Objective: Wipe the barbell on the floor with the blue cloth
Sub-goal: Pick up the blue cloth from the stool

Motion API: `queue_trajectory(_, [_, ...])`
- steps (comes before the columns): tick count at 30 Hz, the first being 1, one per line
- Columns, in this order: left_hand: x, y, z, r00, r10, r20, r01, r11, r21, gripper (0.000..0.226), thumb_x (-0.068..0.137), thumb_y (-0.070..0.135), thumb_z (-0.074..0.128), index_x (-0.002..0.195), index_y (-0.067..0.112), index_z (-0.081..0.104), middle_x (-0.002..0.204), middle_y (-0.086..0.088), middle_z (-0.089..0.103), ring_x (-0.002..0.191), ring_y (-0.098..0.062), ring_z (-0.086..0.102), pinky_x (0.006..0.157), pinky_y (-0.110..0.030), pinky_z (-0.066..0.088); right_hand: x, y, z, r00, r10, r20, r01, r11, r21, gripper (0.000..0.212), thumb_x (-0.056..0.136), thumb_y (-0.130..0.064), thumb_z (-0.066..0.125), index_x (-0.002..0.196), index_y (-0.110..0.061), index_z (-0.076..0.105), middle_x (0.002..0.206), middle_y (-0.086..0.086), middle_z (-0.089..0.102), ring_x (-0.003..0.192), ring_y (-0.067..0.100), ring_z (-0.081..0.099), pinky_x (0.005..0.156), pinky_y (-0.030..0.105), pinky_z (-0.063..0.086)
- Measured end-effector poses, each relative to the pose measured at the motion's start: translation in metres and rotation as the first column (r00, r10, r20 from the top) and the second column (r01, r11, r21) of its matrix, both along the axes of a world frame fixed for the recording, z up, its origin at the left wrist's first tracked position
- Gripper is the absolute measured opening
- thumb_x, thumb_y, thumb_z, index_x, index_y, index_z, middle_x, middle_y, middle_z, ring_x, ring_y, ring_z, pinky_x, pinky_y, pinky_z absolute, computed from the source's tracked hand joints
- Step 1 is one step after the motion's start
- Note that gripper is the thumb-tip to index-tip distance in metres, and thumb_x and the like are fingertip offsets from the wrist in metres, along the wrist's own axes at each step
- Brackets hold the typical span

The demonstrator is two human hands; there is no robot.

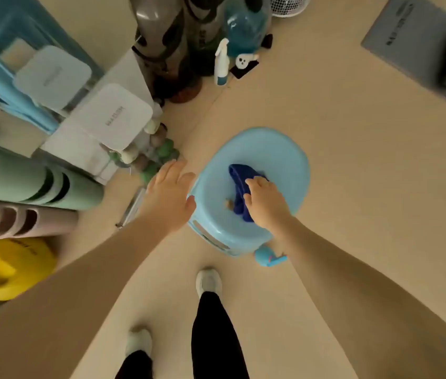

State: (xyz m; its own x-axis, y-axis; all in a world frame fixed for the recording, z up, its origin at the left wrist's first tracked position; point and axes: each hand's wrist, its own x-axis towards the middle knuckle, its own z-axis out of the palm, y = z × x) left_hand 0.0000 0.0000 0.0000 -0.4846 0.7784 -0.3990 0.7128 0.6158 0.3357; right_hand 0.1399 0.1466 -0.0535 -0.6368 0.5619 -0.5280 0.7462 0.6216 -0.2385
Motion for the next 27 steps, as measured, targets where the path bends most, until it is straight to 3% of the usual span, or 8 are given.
queue_trajectory(5, [0.001, -0.003, -0.056, 0.991, 0.122, 0.05, -0.12, 0.992, -0.04, 0.049, 0.093, 0.021, 0.048, 0.141, 0.017, 0.037, 0.156, -0.001, 0.014, 0.144, -0.021, 0.007, 0.115, -0.036, 0.013, -0.009, 0.011, -0.067, 0.968, -0.251, 0.007, 0.251, 0.965, -0.074, 0.067, 0.083, -0.032, 0.065, 0.138, -0.011, 0.031, 0.145, 0.011, 0.032, 0.128, 0.035, 0.034, 0.104, 0.039, 0.032])
queue_trajectory(9, [0.0, -0.018, -0.076, 0.979, 0.18, 0.09, -0.178, 0.983, -0.037, 0.048, 0.094, 0.02, 0.049, 0.14, 0.015, 0.038, 0.156, -0.002, 0.016, 0.144, -0.023, 0.01, 0.115, -0.036, 0.015, -0.014, 0.015, -0.076, 0.944, -0.308, -0.116, 0.311, 0.95, 0.012, 0.034, 0.083, -0.012, 0.06, 0.115, -0.011, 0.048, 0.125, 0.008, 0.05, 0.109, 0.035, 0.047, 0.088, 0.036, 0.037])
queue_trajectory(12, [-0.004, -0.031, -0.068, 0.968, 0.212, 0.134, -0.209, 0.977, -0.039, 0.048, 0.094, 0.019, 0.048, 0.14, 0.015, 0.039, 0.156, -0.002, 0.017, 0.144, -0.023, 0.012, 0.115, -0.038, 0.017, -0.023, 0.016, -0.063, 0.918, -0.363, -0.161, 0.332, 0.924, -0.189, 0.023, 0.084, -0.014, 0.055, 0.106, -0.008, 0.052, 0.106, 0.011, 0.056, 0.094, 0.031, 0.055, 0.075, 0.035, 0.039])
queue_trajectory(15, [-0.019, -0.041, -0.046, 0.958, 0.232, 0.17, -0.232, 0.972, -0.02, 0.047, 0.095, 0.019, 0.046, 0.141, 0.016, 0.037, 0.156, 0.0, 0.017, 0.142, -0.024, 0.019, 0.113, -0.036, 0.022, -0.046, 0.001, -0.031, 0.905, -0.382, -0.188, 0.277, 0.864, -0.419, 0.012, 0.081, -0.017, 0.059, 0.09, -0.015, 0.052, 0.088, 0.007, 0.058, 0.083, 0.026, 0.056, 0.073, 0.033, 0.039])
queue_trajectory(18, [-0.037, -0.063, -0.022, 0.92, 0.311, 0.238, -0.339, 0.936, 0.088, 0.047, 0.095, 0.014, 0.048, 0.14, 0.01, 0.037, 0.151, -0.007, 0.029, 0.135, -0.029, 0.033, 0.11, -0.036, 0.028, -0.084, -0.035, 0.006, 0.942, -0.231, -0.245, 0.073, 0.85, -0.521, 0.018, 0.082, -0.012, 0.064, 0.074, -0.019, 0.049, 0.067, -0.004, 0.05, 0.064, 0.013, 0.048, 0.063, 0.026, 0.035])
queue_trajectory(22, [-0.059, -0.115, -0.002, 0.808, 0.482, 0.339, -0.559, 0.808, 0.184, 0.048, 0.094, 0.021, 0.05, 0.14, 0.014, 0.035, 0.135, -0.004, 0.047, 0.115, -0.022, 0.049, 0.094, -0.032, 0.04, -0.134, -0.103, 0.039, 0.954, 0.062, -0.294, -0.234, 0.766, -0.598, 0.024, 0.076, -0.001, 0.063, 0.071, -0.022, 0.052, 0.064, -0.004, 0.054, 0.064, 0.015, 0.049, 0.062, 0.027, 0.038])
queue_trajectory(24, [-0.068, -0.15, 0.0, 0.7, 0.567, 0.435, -0.68, 0.715, 0.163, 0.047, 0.092, 0.024, 0.056, 0.135, 0.015, 0.038, 0.117, 0.003, 0.05, 0.101, -0.015, 0.049, 0.084, -0.028, 0.041, -0.153, -0.138, 0.041, 0.93, 0.141, -0.34, -0.334, 0.712, -0.618, 0.024, 0.074, 0.004, 0.059, 0.073, -0.02, 0.057, 0.07, 0.003, 0.059, 0.069, 0.017, 0.054, 0.068, 0.031, 0.043])
queue_trajectory(27, [-0.079, -0.211, -0.01, 0.517, 0.609, 0.601, -0.802, 0.59, 0.092, 0.03, 0.085, 0.021, 0.067, 0.111, 0.012, 0.056, 0.096, -0.004, 0.06, 0.081, -0.013, 0.054, 0.078, -0.037, 0.047, -0.174, -0.184, 0.037, 0.942, 0.186, -0.278, -0.331, 0.644, -0.689, 0.027, 0.077, 0.008, 0.055, 0.077, -0.018, 0.06, 0.079, 0.005, 0.064, 0.079, 0.018, 0.06, 0.078, 0.037, 0.048])
